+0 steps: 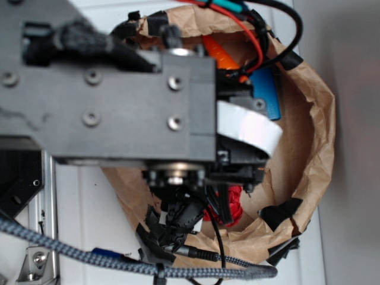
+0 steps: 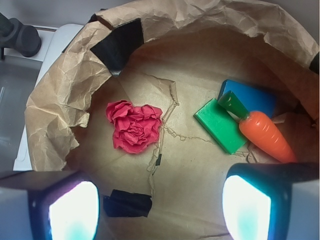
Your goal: Grab the red paper.
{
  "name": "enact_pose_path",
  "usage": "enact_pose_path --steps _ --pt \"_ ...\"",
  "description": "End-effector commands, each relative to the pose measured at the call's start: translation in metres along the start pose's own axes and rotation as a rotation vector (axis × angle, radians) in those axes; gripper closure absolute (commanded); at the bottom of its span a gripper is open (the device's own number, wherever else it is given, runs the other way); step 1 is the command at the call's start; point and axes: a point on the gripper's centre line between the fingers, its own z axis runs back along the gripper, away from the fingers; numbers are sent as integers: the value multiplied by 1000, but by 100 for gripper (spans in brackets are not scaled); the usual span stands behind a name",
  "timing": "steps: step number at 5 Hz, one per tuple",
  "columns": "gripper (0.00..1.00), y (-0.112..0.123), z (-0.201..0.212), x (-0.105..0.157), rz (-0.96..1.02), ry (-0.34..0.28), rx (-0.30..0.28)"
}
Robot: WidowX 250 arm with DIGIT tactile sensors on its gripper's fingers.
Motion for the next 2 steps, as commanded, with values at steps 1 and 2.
enact_pose_path --steps 1,2 --pt "0 39 -44 25 -366 7 -47" --pt "0 62 -51 46 -415 -67 11"
